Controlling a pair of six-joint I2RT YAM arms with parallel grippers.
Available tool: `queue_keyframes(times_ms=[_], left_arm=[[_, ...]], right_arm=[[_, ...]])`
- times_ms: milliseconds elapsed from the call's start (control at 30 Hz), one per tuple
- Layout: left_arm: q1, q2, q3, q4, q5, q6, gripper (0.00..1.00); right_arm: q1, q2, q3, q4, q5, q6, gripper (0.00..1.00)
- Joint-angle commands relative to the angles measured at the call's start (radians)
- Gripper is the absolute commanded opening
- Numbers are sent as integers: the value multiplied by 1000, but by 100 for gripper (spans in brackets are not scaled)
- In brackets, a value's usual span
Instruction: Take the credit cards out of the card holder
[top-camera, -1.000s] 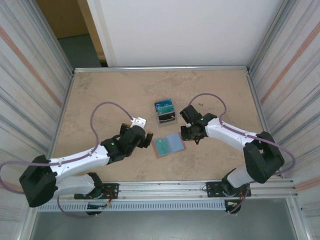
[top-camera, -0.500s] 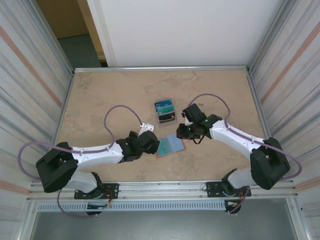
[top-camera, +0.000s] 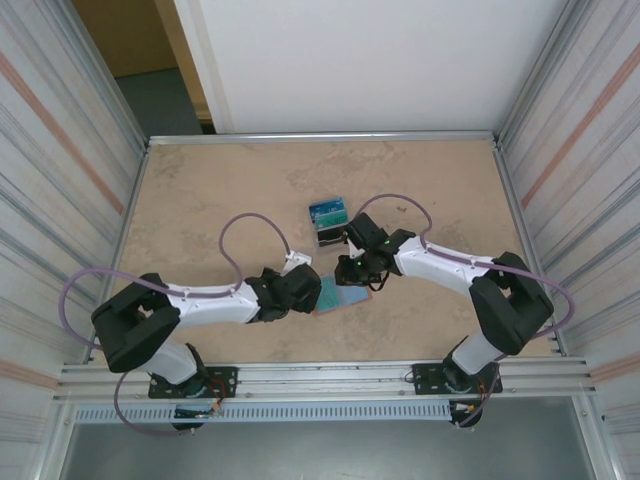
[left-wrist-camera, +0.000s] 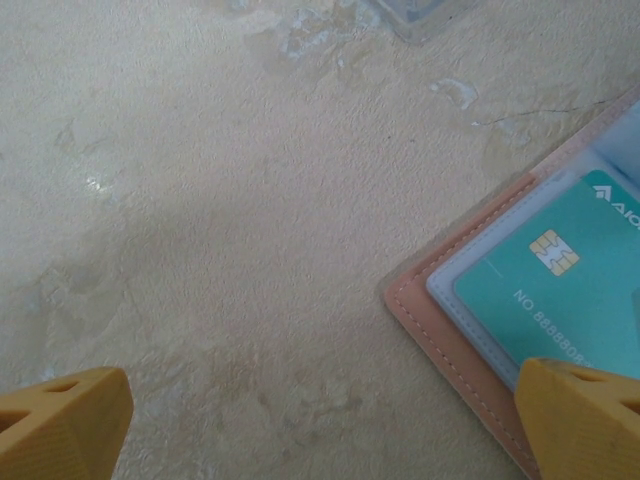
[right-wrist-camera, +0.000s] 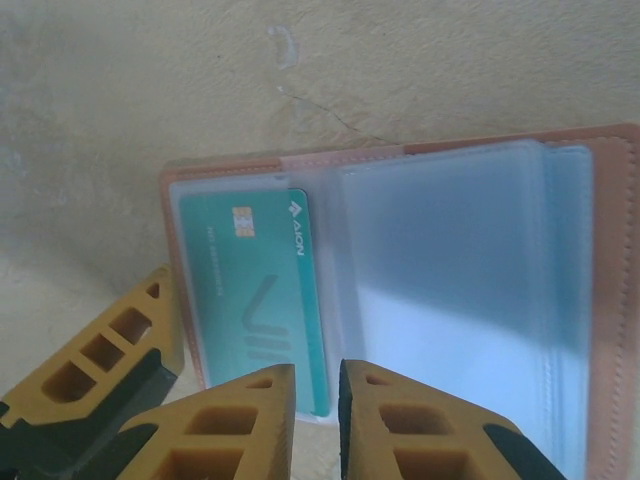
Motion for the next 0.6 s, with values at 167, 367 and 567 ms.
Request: queue_keyframes(times_ms=[167,367,567], left_arm=[[0,42,45,-39,-29,-18,99],[0,78,61,-81,-49,-18,99],[0,91,63,-89,-51,-18,99]], right_arm=[[-8,87,19,75,-119,43,19],[-33,112,-5,125,-183,59,19],[-51,128,-26,143,-204,62,18]])
